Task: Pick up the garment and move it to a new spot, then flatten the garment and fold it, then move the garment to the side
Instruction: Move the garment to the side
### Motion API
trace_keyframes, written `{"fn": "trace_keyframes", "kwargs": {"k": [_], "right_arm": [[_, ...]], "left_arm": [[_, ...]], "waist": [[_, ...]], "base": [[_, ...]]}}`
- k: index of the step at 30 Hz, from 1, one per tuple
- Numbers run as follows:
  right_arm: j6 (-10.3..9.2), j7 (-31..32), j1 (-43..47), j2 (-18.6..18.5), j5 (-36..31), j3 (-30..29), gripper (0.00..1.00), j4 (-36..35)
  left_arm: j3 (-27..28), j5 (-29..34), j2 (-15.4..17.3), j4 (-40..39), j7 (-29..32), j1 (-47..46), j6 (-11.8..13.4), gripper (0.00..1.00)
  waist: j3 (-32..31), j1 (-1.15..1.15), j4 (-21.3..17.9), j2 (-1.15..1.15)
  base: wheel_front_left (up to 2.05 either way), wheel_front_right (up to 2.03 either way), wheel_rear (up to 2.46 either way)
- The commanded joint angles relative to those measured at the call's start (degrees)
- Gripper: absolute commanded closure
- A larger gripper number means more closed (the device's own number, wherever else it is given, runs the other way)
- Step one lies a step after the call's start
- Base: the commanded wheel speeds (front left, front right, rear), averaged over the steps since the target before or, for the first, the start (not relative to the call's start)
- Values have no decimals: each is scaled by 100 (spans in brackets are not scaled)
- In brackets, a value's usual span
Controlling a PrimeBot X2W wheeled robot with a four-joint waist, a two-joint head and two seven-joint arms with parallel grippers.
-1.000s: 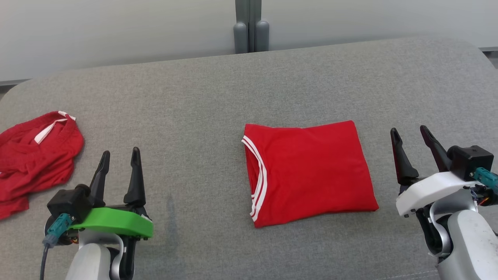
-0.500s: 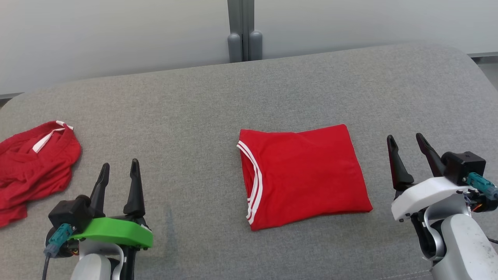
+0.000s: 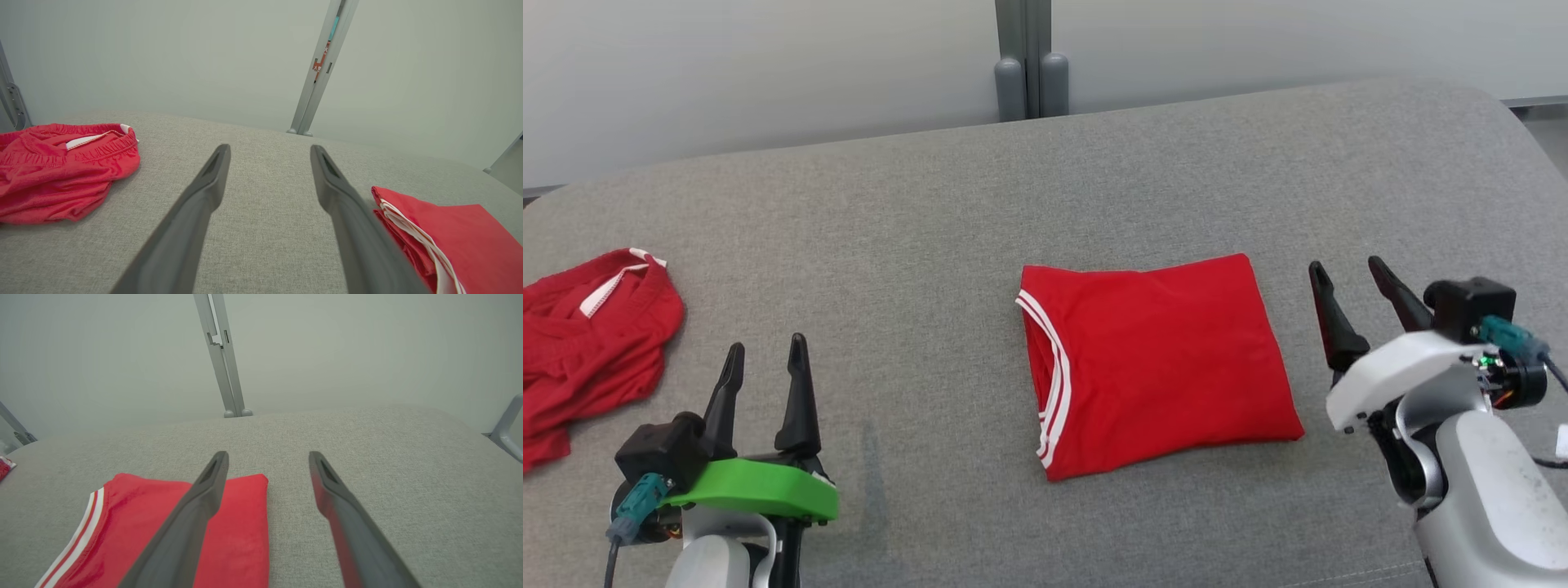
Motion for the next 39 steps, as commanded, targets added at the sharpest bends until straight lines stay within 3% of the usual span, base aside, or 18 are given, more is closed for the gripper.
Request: {"fn": "trace_keyframes", "kwargs": {"k": [1, 7, 10, 20, 26, 27, 28, 29, 39], "right_arm": [[-4, 315, -148, -36, 49, -31, 0, 92], [-3, 2096, -714, -23, 95, -23, 0, 635], [-5, 2594, -886, -58, 146, 23, 0, 938], [-5, 2800, -1045, 45, 332, 17, 0, 1727], [-6, 3059, -977, 74, 332, 189, 0, 2129], [-6, 3070, -979, 71, 348, 224, 35, 2151], [-6, 3075, -985, 48, 350, 265, 87, 2163], [-6, 3069, -994, 20, 338, 306, 100, 2162], [-9, 2742, -1504, -512, 339, 894, 100, 1654]], "left_arm": [[1, 45, 25, -37, -15, -31, -15, 0], [-104, 45, 2, -138, -15, -217, -15, 0], [-168, 18, 1, -154, -15, -297, -15, 0], [-249, -45, 42, -140, -15, -526, -15, 0], [-222, -27, 42, -161, -15, -572, -15, 0], [-214, -14, 36, -164, -15, -575, -15, 0], [-215, -4, 31, -165, -15, -586, -15, 0], [-222, -2, 28, -163, -15, -594, -15, 0], [-162, 46, 66, -272, -15, -647, -15, 0]], "waist": [[80, 0, 2, 0], [367, 0, 140, 0], [518, 0, 264, 0], [877, 0, 591, 0], [965, 0, 586, 0], [975, 0, 574, 0], [986, 0, 556, 0], [992, 0, 542, 0], [1099, 0, 260, 0]], "base": [[0, 0, 0], [0, 0, 0], [0, 0, 0], [0, 0, 0], [0, 0, 0], [0, 0, 0], [0, 0, 0], [0, 0, 0], [0, 0, 0]]}}
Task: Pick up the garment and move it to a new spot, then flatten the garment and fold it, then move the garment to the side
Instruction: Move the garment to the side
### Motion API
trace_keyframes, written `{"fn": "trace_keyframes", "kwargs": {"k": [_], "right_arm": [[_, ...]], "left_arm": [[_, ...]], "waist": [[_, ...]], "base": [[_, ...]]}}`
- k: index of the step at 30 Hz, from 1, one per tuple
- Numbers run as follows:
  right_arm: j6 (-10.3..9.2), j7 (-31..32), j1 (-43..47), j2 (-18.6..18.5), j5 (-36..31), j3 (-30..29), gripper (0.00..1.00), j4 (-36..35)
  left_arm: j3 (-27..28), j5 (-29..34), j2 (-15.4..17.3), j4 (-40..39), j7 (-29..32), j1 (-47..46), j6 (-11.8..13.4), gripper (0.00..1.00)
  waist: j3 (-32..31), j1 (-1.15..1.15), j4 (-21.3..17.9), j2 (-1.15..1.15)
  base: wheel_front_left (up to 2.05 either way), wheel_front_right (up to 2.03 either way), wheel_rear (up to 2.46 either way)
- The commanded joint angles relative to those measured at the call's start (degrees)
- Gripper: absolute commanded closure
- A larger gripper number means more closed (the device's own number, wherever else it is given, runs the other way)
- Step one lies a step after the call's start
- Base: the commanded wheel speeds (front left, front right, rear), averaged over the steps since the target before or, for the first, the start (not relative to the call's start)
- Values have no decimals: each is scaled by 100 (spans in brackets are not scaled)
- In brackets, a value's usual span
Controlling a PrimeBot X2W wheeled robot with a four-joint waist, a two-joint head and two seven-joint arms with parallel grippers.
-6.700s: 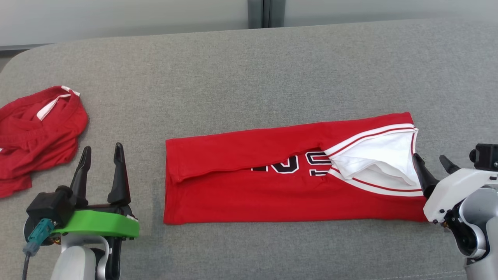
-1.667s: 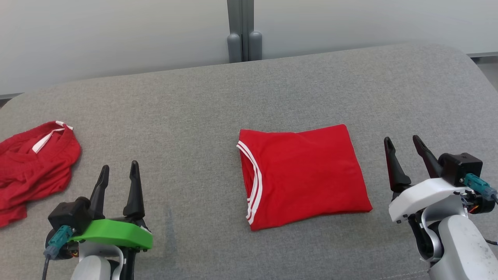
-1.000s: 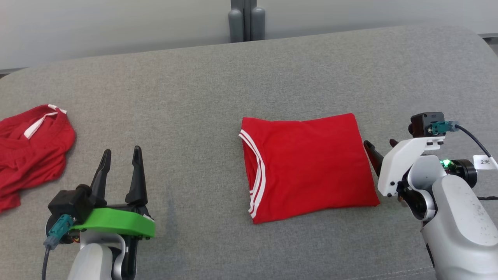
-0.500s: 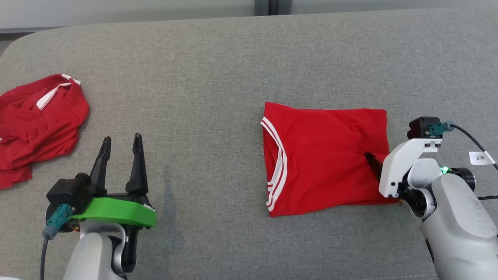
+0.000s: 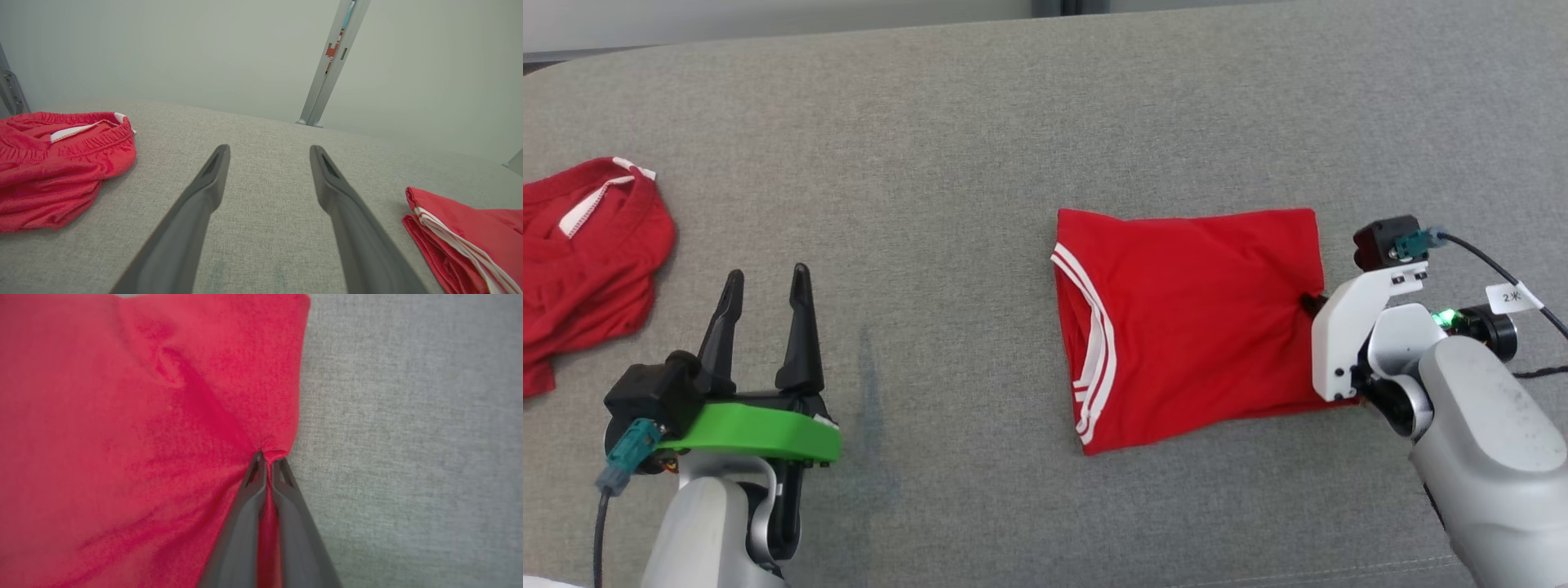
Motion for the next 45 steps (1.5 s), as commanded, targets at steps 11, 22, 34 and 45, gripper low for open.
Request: {"fn": "trace_keyframes", "kwargs": {"k": [11, 22, 34, 45], "right_arm": [[-14, -237, -1130, -1327, 62, 854, 100, -308], [-14, -1193, -1990, -1955, -266, 576, 100, 413], [-14, -2145, -2336, -2188, -878, 40, 100, 1141], [-14, -2685, -2523, -2279, -1325, -195, 100, 1399]], "left_arm": [[223, 288, 195, -611, -8, -262, -15, 0], [-162, 484, 595, -886, -9, -736, -15, 0], [-260, 478, 922, -1122, -8, -884, -15, 0], [-287, 438, 972, -1229, 9, -804, 43, 0]], "waist": [[623, 0, -1111, 0], [1430, 0, -1769, 0], [1832, 0, -1678, 0], [1929, 0, -1339, 0]], "base": [[0, 0, 0], [0, 0, 0], [0, 0, 0], [0, 0, 0]]}}
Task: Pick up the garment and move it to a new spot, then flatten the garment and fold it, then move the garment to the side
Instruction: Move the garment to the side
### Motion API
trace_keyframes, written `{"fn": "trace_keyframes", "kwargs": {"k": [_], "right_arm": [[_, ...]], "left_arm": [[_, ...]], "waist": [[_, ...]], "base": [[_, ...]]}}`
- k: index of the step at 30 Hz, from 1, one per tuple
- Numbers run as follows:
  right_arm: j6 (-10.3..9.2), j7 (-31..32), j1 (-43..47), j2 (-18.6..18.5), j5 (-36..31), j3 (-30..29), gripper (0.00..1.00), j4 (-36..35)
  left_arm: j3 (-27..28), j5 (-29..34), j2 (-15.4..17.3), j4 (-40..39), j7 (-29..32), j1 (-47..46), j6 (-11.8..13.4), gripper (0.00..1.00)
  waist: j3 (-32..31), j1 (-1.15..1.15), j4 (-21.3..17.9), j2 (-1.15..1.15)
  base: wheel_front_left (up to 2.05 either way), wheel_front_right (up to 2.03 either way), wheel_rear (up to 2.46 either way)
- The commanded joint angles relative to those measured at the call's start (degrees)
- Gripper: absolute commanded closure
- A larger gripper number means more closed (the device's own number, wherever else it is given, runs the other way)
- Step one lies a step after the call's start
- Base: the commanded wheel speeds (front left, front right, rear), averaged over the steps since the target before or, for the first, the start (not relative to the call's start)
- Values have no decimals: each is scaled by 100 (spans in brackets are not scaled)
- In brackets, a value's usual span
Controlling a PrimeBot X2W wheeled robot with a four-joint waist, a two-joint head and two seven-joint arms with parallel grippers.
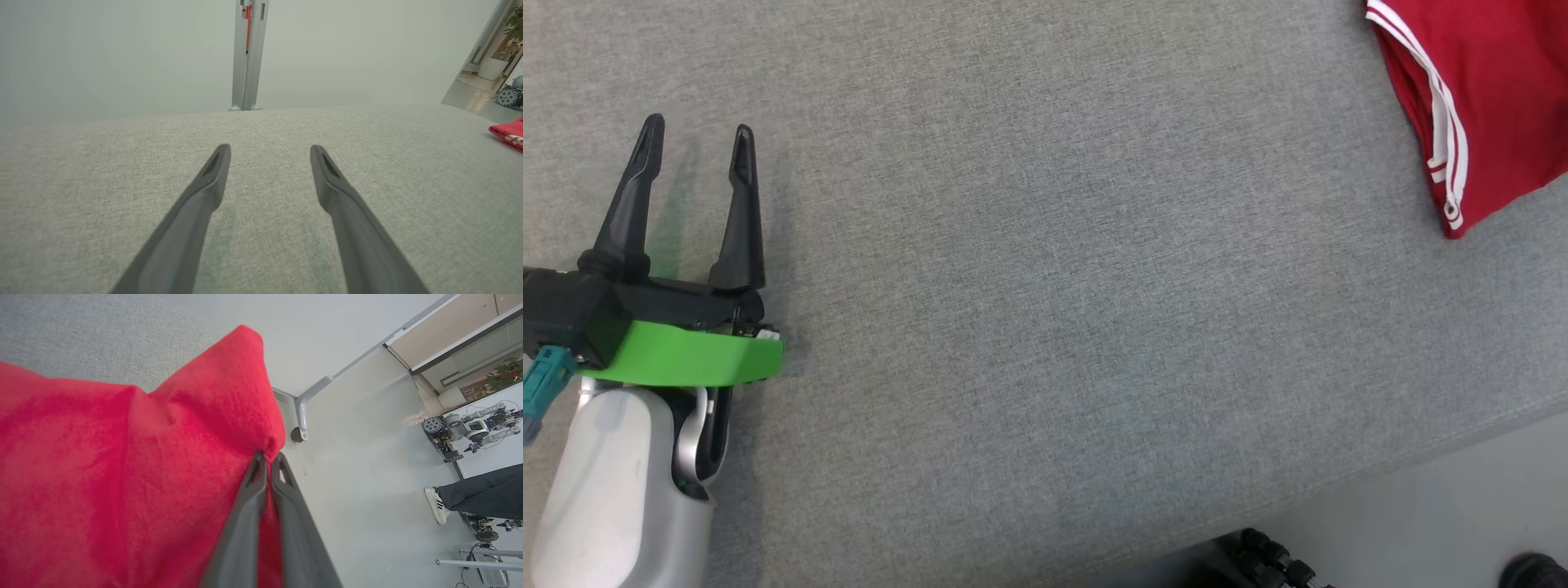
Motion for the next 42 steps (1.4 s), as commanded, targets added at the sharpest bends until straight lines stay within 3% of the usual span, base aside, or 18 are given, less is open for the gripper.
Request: {"fn": "trace_keyframes", "kwargs": {"k": [1, 2, 3, 4, 13, 21, 32, 42], "right_arm": [[-12, -55, -17, -5, -75, -42, 100, 34], [-12, -84, -3, 13, -96, -70, 100, 46], [-12, -87, 29, 30, -135, -97, 81, 72], [-12, -105, 49, 33, -172, -134, 0, 90], [-12, -377, 250, 211, -406, -344, 0, 200], [-13, -1019, 708, 778, -92, -489, 0, -218], [-12, -1394, 2853, 1758, 540, -1315, 0, -2221], [-12, -986, 4483, 2557, 420, -1624, 0, -3592]], "left_arm": [[8, -33, 32, -13, -6, 21, 19, 0], [11, -39, 27, -8, -6, 31, 28, 0], [12, -43, 17, -1, -8, 39, 29, 0], [9, -44, 9, 9, -10, 47, 30, 0], [3, -88, -88, 116, -25, 152, 35, 0], [-29, -167, -370, 345, -25, 341, 1, 0], [58, -216, -790, 799, -26, 975, -36, 0], [173, -257, -937, 1193, -26, 1489, -49, 0]], "waist": [[-6, 0, 69, 0], [-17, 0, 83, 0], [-34, 0, 98, 0], [-55, 0, 112, 0], [-425, 0, 79, 0], [-1118, 0, 193, 0], [-2129, 0, 934, 0], [-2889, 0, 1488, 0]], "base": [[0, 0, 0], [0, 0, 0], [0, 0, 0], [0, 0, 0], [0, 0, 0], [0, 0, 0], [0, 0, 0], [0, 0, 0]]}}
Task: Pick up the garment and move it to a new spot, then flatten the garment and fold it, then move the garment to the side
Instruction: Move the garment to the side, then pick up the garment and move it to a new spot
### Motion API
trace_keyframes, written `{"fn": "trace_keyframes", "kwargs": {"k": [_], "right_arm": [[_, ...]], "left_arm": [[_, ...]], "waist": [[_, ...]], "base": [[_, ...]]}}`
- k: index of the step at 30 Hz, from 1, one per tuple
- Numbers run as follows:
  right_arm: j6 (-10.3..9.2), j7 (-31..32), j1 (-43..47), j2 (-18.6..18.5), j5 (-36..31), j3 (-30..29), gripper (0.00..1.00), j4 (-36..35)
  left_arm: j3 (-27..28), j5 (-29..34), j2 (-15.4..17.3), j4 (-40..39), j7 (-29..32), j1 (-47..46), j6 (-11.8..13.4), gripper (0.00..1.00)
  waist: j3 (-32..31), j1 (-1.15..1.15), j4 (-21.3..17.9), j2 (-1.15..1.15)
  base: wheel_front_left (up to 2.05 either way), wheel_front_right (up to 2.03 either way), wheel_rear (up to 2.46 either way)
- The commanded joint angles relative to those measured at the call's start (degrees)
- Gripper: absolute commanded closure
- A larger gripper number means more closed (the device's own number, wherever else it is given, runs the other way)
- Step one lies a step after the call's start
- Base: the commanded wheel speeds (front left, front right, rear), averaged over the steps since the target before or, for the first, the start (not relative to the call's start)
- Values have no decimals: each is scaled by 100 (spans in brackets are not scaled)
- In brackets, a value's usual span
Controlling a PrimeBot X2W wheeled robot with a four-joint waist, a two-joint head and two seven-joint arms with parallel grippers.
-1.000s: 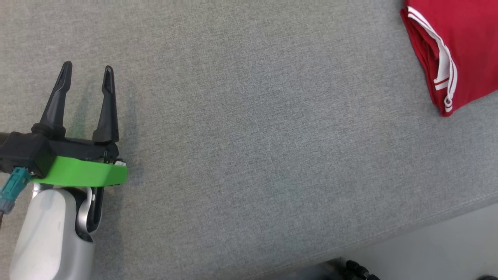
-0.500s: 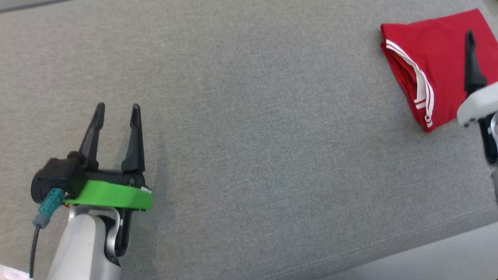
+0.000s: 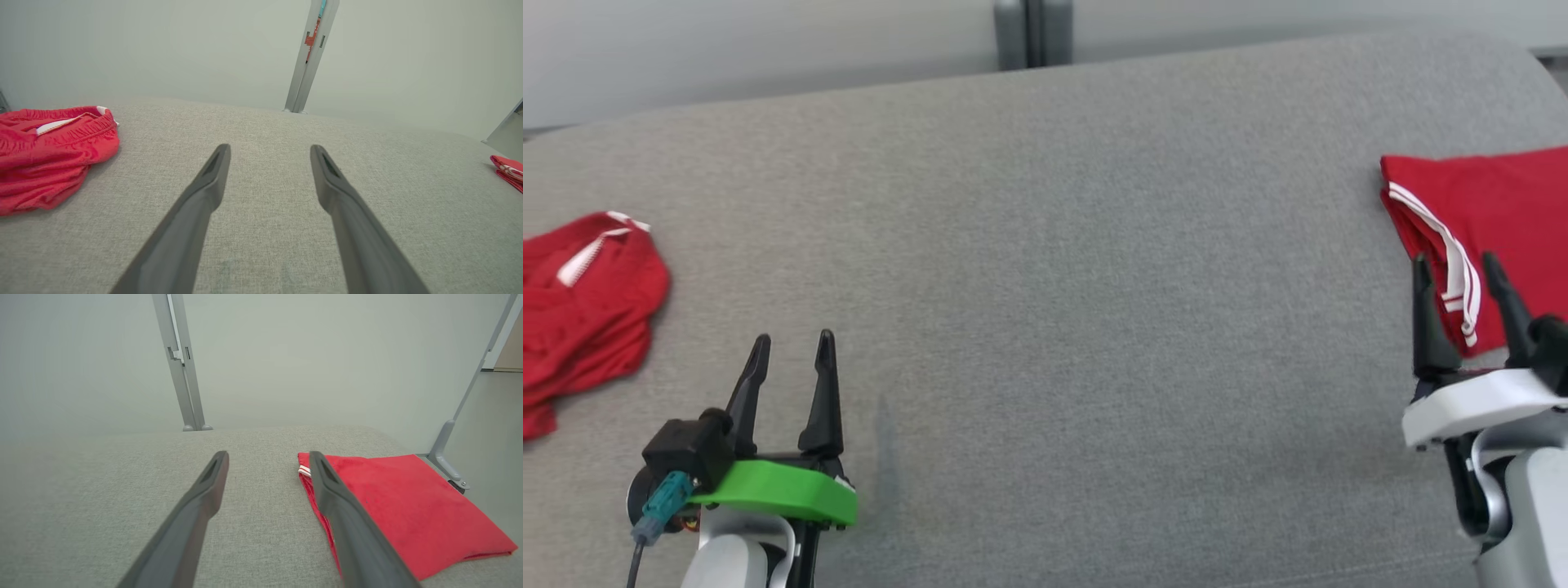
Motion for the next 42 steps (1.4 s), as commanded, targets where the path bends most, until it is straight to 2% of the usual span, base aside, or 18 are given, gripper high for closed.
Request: {"fn": "trace_keyframes", "kwargs": {"k": [1, 11, 24, 30, 42], "right_arm": [[-11, 84, 167, 68, -26, 30, 0, -116], [-10, 430, 586, 378, 26, 202, 0, -299], [-11, 452, 757, 502, -41, 68, 0, -312], [-10, 467, 888, 570, -76, 142, 0, -328], [-10, 402, 844, 619, -1, 395, 0, -175]], "left_arm": [[54, -1, -9, 25, -15, 143, -24, 0], [270, 23, -50, 6, -14, 433, -26, 0], [253, 16, -105, 25, -14, 411, -22, 0], [219, 39, -95, 18, -14, 370, -21, 0], [289, 49, -98, 9, -7, 510, -22, 0]], "waist": [[-507, 0, 442, 0], [-684, 0, 572, 0], [-752, 0, 669, 0], [-792, 0, 1057, 0], [-780, 0, 2154, 0]], "base": [[0, 0, 0], [0, 0, 0], [0, 0, 0], [0, 0, 0], [0, 0, 0]]}}
